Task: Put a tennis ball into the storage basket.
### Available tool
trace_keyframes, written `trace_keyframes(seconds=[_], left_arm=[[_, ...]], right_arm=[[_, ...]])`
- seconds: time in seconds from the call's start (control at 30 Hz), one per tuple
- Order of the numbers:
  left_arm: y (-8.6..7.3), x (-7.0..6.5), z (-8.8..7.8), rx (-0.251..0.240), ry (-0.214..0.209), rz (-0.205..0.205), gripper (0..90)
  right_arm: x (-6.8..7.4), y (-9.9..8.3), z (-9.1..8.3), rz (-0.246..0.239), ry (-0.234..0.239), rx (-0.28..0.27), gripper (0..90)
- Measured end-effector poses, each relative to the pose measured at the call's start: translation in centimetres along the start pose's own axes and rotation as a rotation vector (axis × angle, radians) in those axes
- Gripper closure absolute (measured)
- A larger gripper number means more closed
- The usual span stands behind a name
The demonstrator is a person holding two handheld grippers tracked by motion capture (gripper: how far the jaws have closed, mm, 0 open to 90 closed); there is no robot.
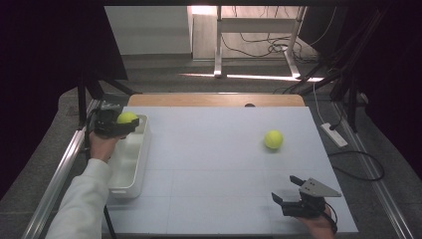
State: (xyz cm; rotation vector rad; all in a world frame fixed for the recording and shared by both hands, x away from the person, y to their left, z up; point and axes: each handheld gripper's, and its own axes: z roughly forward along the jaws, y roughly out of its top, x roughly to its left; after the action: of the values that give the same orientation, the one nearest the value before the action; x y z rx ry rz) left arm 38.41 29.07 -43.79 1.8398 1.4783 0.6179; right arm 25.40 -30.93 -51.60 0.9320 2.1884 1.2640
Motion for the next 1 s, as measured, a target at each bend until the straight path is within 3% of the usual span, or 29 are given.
trace_keyframes(seconds=[0.43,1.0], left_arm=[[-0.1,-0.1,1.2,0.068,-0.018,0.007,26.4],[-0.1,-0.3,1.6,0.092,-0.020,0.014,26.3]], right_arm=[[0.0,0.0,0.0,0.002,0.001,-0.001,9.1],[0.1,0.1,-0.1,-0.002,0.003,-0.002,9.1]])
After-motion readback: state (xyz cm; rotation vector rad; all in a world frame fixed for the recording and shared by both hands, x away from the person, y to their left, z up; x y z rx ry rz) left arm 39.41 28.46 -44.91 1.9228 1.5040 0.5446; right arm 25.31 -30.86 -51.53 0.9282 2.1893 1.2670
